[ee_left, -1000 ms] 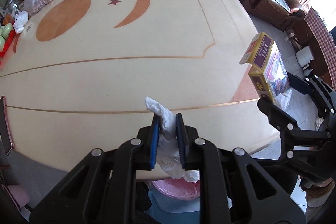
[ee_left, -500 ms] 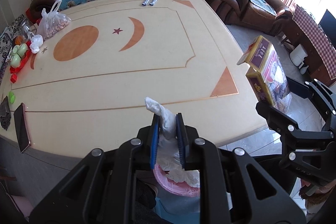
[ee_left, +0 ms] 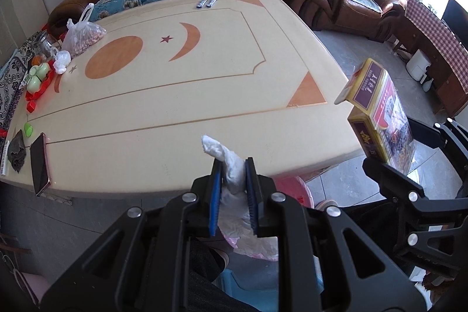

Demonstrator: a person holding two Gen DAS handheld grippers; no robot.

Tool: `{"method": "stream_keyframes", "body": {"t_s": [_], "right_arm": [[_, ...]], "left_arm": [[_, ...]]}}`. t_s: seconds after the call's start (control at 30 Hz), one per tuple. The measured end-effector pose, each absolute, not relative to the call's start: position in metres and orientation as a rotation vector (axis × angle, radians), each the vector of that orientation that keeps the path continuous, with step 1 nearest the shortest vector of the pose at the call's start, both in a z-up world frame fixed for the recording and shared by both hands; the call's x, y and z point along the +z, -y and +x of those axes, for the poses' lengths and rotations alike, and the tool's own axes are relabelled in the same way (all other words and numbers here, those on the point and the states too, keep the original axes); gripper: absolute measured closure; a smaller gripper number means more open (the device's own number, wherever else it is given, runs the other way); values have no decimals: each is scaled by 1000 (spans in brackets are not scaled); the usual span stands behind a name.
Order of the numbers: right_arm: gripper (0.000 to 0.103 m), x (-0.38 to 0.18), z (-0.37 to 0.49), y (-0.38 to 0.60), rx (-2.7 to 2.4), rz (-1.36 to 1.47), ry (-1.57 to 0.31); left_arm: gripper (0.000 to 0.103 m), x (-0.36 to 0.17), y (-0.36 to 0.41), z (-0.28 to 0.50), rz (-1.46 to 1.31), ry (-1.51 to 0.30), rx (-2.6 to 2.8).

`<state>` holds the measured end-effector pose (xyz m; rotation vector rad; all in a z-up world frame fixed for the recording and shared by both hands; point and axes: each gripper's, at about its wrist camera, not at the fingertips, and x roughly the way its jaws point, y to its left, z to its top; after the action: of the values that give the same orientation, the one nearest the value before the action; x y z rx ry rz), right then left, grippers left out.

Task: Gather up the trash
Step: 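Carry the tissue in left tool while right tool carries the card box over the pink bin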

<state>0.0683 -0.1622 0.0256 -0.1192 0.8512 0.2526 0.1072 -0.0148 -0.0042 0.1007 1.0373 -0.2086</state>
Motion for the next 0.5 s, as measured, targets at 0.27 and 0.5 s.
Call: {"method": "stream_keyframes", "body": {"t_s": [0.27, 0.5], "right_arm": [[38, -1, 42, 166, 232, -101, -884], [38, -32, 33, 161, 215, -115, -921]], "left_arm": [[86, -37, 21, 92, 103, -1087, -231], [86, -64, 29, 85, 129, -1117, -236]]}}
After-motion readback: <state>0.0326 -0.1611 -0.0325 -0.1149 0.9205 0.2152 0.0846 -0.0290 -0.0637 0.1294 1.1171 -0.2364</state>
